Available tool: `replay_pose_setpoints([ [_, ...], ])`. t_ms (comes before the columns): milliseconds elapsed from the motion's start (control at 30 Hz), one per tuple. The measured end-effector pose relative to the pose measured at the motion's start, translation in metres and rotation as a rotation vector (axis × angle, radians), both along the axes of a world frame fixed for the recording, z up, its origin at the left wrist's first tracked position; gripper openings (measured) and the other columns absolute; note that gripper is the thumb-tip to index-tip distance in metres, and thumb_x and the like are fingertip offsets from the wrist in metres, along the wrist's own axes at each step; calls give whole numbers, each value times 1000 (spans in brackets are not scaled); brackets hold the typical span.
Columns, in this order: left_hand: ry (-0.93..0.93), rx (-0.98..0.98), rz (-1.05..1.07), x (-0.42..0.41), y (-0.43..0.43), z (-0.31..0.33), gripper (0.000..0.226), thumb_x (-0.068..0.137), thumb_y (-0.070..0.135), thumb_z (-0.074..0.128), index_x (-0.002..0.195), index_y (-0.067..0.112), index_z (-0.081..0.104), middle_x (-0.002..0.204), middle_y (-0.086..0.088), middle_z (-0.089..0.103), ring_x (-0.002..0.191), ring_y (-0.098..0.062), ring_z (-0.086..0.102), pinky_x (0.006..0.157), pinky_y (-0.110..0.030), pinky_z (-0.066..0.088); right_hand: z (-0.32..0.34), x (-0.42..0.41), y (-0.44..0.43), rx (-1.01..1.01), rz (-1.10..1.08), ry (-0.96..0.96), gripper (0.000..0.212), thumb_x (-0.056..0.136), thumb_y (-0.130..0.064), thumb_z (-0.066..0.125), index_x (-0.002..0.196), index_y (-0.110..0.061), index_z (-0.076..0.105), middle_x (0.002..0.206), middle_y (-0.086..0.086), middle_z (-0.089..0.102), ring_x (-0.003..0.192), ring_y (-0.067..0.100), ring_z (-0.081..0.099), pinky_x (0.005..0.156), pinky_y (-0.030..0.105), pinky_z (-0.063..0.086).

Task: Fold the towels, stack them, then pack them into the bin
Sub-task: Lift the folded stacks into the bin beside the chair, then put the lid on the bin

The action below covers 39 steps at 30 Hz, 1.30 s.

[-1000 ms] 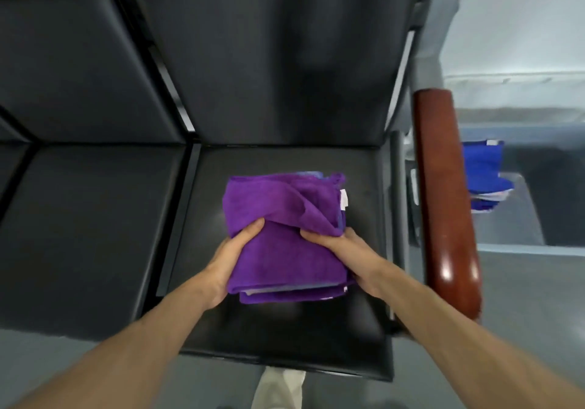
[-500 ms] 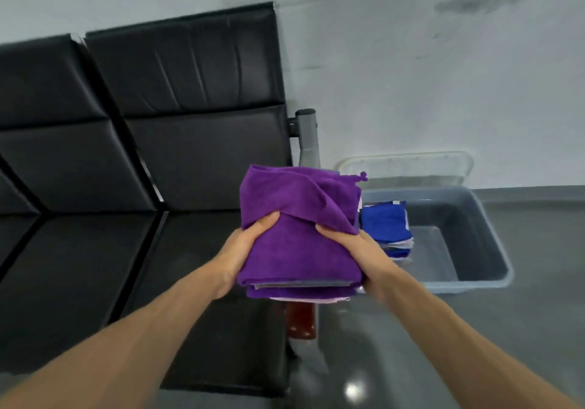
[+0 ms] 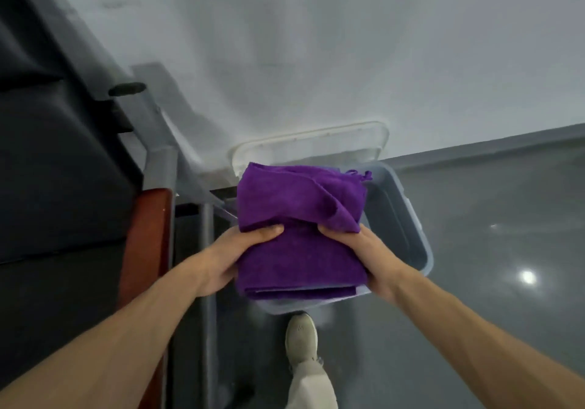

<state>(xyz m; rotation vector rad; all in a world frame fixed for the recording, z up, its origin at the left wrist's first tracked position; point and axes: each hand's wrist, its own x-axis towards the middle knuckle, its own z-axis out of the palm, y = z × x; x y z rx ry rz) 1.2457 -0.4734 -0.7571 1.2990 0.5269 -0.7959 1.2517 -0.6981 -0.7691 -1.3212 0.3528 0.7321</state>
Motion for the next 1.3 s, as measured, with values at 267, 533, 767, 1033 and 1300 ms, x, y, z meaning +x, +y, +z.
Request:
replay_pose_setpoints([
  [267,157,13,62,74,-63,-81,64,54,39,79,113,27,58,107,-5,71,103,-24,66,99,-43,49,-74,75,-52,-67,-20,181,61,58,-35,83,114,-27,62,107,4,72,102,25,67,96,46,51],
  [533,286,39,197,124,-154,-139,56,52,34,76,105,17,69,96,-8,74,94,-28,68,92,-42,52,-132,132,-133,-182,4,276,96,38,-49,89,124,-24,54,109,4,71,98,23,69,88,40,54],
  [767,395,-3,294,180,-204,-226,32,71,24,71,101,16,64,89,-10,73,88,-28,65,84,-39,52,-229,176,-165,-339,-35,189,103,39,-66,79,127,-24,47,113,-1,65,97,18,67,85,35,56],
  [1033,396,0,405,202,-220,-368,48,59,28,76,103,13,67,94,-13,72,87,-28,65,79,-36,52,-358,212,-162,-456,-5,107,111,47,-69,78,141,-25,38,130,-6,56,115,14,56,105,36,43],
  [1300,324,150,382,187,-239,-421,45,81,38,72,120,21,58,107,-5,69,98,-22,66,92,-38,53,-399,217,-164,-542,122,233,80,74,-47,76,141,-18,43,133,-1,56,119,18,55,103,32,43],
])
